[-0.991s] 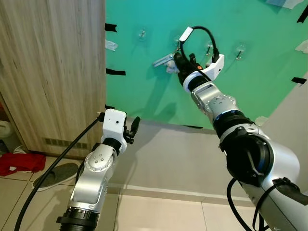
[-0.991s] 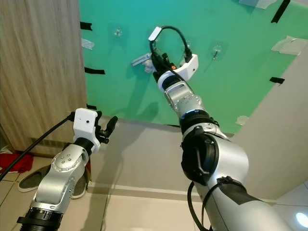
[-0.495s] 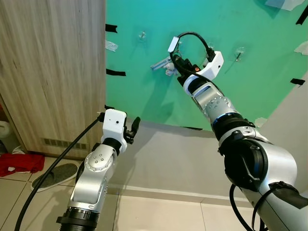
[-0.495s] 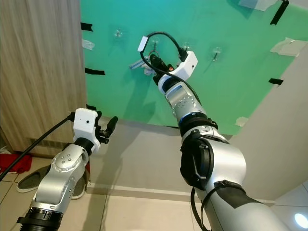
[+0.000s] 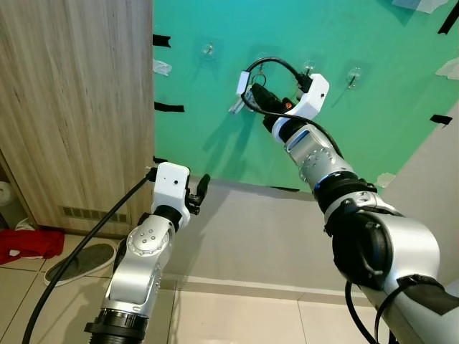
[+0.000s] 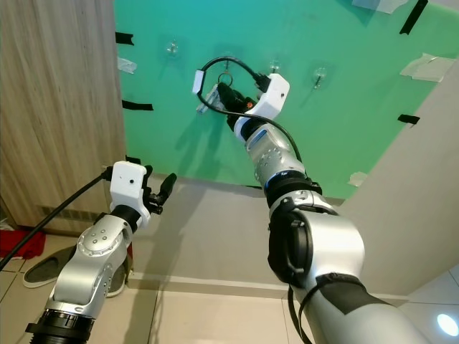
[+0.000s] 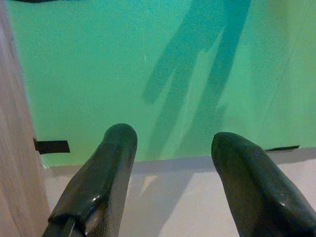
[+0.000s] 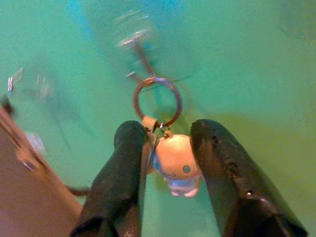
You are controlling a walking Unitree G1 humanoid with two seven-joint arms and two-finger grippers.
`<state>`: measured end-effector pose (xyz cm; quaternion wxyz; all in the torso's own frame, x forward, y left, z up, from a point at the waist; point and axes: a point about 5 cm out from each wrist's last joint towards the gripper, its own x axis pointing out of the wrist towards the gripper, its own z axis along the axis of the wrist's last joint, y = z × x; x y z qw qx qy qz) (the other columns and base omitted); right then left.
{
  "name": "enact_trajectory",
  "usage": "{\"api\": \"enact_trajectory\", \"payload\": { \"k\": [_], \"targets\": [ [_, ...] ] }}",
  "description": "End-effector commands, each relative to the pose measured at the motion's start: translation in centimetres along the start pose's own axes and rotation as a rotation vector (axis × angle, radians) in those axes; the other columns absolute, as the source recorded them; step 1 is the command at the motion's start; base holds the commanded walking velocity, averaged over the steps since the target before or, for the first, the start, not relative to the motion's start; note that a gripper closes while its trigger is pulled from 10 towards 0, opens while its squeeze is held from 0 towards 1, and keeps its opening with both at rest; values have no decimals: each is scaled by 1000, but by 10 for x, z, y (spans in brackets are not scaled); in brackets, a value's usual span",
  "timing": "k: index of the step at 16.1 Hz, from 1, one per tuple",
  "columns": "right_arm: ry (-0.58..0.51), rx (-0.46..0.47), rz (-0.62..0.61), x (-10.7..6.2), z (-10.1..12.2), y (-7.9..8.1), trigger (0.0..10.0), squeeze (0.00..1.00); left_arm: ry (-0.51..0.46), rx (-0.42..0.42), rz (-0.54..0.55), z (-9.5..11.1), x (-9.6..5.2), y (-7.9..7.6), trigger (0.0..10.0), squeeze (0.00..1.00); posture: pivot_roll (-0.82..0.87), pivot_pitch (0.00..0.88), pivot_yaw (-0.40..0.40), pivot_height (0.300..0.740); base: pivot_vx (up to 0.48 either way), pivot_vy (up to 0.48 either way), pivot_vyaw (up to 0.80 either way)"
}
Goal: Hang keys on a hook
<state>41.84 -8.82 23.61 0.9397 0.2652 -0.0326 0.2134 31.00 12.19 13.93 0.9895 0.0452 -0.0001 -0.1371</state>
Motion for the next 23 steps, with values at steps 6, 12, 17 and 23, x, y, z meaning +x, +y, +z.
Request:
{"api": "enact_trajectory", "payload": {
  "k": [6,12,17,23],
  "targets": [
    [-60,-458,30,-23,1,-24,10000,1000,3,30,-38,0,-3,-8,10000,0,129,0,-173,740,0,0,0],
    [-129,-562,-313,-112,-46,-69,10000,1000,35,16,30,-15,-19,7,10000,0,77,0,-136,740,0,0,0],
    [82,-533,-386,-176,-102,-79,10000,1000,74,28,60,-30,-28,7,10000,0,61,0,-146,740,0,0,0],
    [75,-565,-371,-149,-93,-68,10000,0,-199,179,218,78,33,70,10000,0,56,0,-138,740,0,0,0]
  ]
}}
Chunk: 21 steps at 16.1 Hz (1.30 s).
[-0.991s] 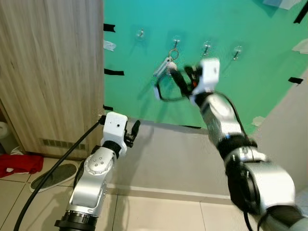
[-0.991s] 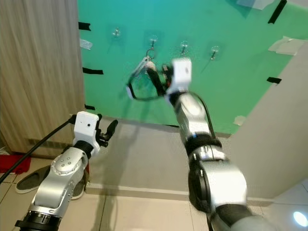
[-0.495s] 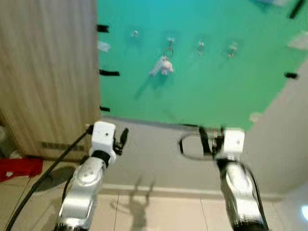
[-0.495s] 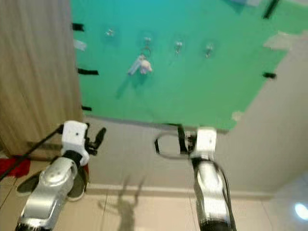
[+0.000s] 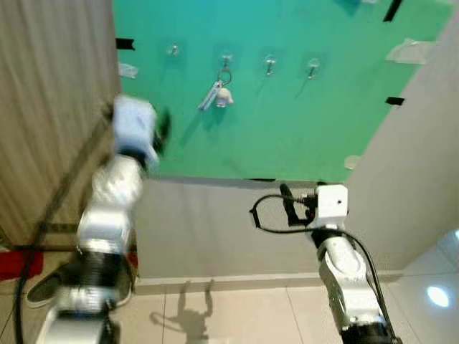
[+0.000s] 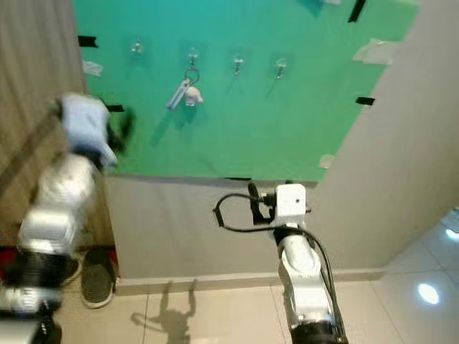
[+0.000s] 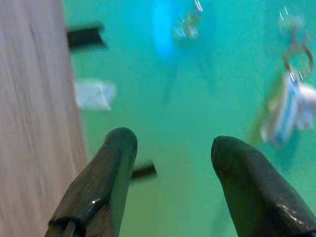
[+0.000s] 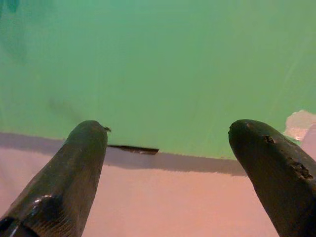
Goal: Hang keys on a hook
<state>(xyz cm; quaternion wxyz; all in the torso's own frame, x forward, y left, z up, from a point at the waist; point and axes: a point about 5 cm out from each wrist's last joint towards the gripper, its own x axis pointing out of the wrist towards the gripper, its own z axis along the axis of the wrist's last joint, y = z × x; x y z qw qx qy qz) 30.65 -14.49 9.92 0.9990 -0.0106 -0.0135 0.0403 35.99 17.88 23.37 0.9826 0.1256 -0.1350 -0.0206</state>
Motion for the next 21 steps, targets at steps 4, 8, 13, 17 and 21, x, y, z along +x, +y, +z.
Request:
{"api": "enact_trajectory", "payload": {
  "k": [4,8,13,17,21],
  "targets": [
    [3,-1,-11,3,5,3,10000,0,-99,48,-13,47,52,0,10000,0,25,0,-118,740,0,0,0],
    [1,5,13,-5,3,9,10000,0,-165,92,41,83,75,6,10000,0,-15,0,-87,740,0,0,0],
    [31,17,-18,-13,-2,6,10000,0,-132,67,46,85,88,-5,10000,0,-59,0,-55,740,0,0,0],
    [62,29,-18,-16,-6,5,10000,0,-8,39,52,50,82,-4,10000,0,-69,0,-52,740,0,0,0],
    [92,35,-25,-18,-10,2,10000,0,79,23,22,18,73,-9,10000,0,-68,0,-58,740,0,0,0]
  ]
}}
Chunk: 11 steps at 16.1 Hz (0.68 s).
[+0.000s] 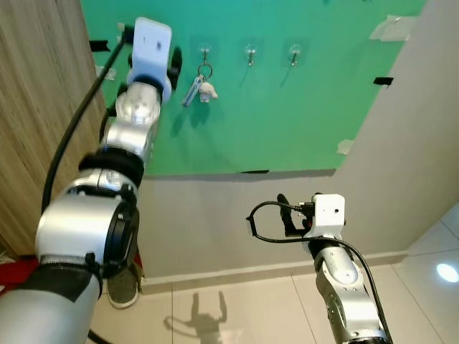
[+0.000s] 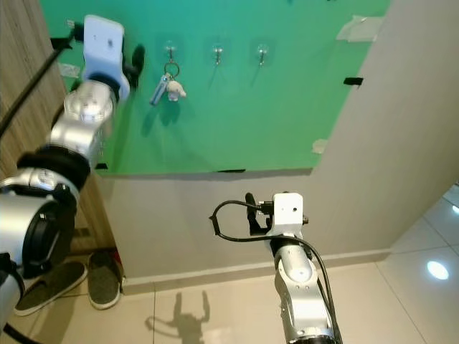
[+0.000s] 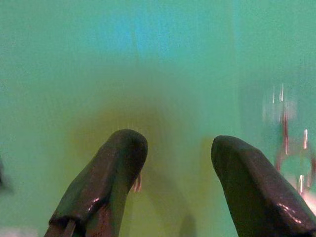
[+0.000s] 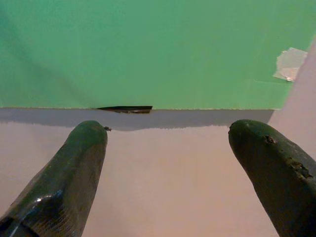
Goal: Hang keys on a hook
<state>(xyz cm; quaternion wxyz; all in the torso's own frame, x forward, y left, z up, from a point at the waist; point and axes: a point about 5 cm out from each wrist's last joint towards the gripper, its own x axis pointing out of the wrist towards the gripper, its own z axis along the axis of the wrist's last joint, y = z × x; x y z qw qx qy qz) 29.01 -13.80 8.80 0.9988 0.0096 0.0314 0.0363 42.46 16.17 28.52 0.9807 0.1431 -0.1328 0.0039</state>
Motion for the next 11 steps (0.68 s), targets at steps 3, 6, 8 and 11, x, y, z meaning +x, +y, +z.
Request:
{"api": "enact_trajectory", "payload": {
  "k": [3,6,8,11],
  "targets": [
    [14,-11,-14,-4,-1,-7,10000,0,27,56,-29,-25,-11,-12,10000,0,-61,0,-65,740,0,0,0],
    [24,-11,-6,-3,-2,-7,10000,0,-37,91,1,-30,-18,-14,10000,0,-47,0,-78,740,0,0,0],
    [20,-14,10,-2,-1,-5,10000,0,-126,88,77,-25,-23,-5,10000,0,-35,0,-86,740,0,0,0],
    [9,-24,22,1,2,-5,10000,0,-301,76,179,-1,-30,7,10000,0,-19,0,-93,740,0,0,0]
  ]
}}
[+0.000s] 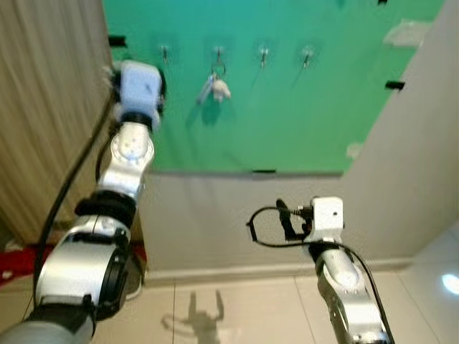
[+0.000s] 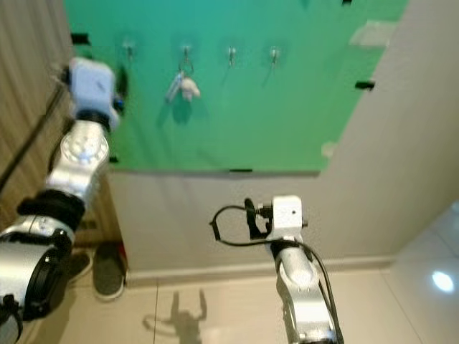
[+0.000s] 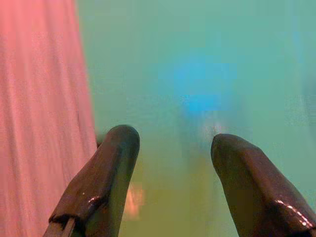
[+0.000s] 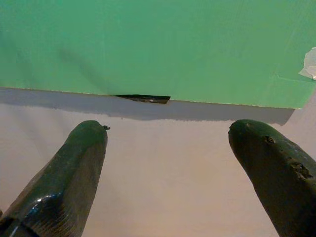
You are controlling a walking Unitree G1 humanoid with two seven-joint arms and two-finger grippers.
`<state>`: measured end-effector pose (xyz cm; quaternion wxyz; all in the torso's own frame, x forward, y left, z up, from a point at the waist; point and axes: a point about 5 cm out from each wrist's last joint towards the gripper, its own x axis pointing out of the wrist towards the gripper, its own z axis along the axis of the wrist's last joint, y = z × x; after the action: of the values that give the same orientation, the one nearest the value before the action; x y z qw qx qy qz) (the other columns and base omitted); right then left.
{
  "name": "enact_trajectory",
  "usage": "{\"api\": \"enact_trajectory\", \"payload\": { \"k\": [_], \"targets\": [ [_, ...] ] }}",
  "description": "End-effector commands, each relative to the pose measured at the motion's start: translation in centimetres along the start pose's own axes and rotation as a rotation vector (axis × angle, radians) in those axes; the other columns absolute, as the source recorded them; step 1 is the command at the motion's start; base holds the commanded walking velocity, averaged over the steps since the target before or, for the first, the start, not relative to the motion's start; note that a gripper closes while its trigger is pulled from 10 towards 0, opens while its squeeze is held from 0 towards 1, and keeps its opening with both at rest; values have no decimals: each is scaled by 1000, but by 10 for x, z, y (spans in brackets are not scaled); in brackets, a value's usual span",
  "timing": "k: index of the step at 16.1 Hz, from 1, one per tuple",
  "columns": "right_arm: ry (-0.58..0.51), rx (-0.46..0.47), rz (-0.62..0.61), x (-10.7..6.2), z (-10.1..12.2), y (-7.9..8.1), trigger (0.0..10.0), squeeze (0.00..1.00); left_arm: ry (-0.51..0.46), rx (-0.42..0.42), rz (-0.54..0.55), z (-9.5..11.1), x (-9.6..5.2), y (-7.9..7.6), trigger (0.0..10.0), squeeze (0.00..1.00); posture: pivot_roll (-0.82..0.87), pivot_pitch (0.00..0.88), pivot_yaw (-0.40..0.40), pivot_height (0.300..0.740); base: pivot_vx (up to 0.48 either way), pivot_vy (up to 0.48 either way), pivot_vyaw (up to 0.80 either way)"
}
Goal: Hang keys on a hook
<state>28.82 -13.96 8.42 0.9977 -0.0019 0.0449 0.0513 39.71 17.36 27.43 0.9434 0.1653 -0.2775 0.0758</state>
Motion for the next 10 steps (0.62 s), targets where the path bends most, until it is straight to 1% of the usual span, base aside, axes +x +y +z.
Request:
{"api": "enact_trajectory", "payload": {
  "k": [1,2,3,4,5,6,7,8,9,10],
  "targets": [
    [-21,-4,0,3,5,-3,10000,0,-29,-22,10,6,-2,-2,10000,0,-16,0,-89,740,0,0,0],
    [-24,7,-1,2,5,-3,10000,0,69,-97,-32,-13,-23,-9,10000,0,-9,0,-81,740,0,0,0],
    [-25,14,-5,2,5,-4,10000,0,125,-137,-68,-25,-39,-14,10000,0,-6,0,-77,740,0,0,0],
    [-25,21,-13,1,5,-5,10000,0,201,-185,-115,-43,-68,-19,10000,0,-5,0,-75,740,0,0,0],
    [-24,17,-20,0,4,-7,10000,0,261,-211,-102,-54,-86,-16,10000,0,-2,0,-72,740,0,0,0],
    [-29,-6,-32,-3,1,-13,10000,0,366,-229,-84,-72,-130,-9,10000,0,14,0,-77,740,0,0,0],
    [-37,-17,-43,-6,0,-17,10000,0,362,-183,-128,-72,-153,-6,10000,0,27,0,-93,740,0,0,0],
    [-41,8,-74,-10,-2,-25,10000,0,375,-165,-224,-69,-189,-7,10000,0,48,0,-113,740,0,0,0],
    [-23,27,-77,-11,-3,-26,10000,0,427,-217,-245,-69,-203,-10,10000,0,55,0,-119,740,0,0,0],
    [-12,21,-66,-11,-5,-24,10000,0,454,-245,-233,-70,-204,-11,10000,0,55,0,-119,740,0,0,0]
  ]
}}
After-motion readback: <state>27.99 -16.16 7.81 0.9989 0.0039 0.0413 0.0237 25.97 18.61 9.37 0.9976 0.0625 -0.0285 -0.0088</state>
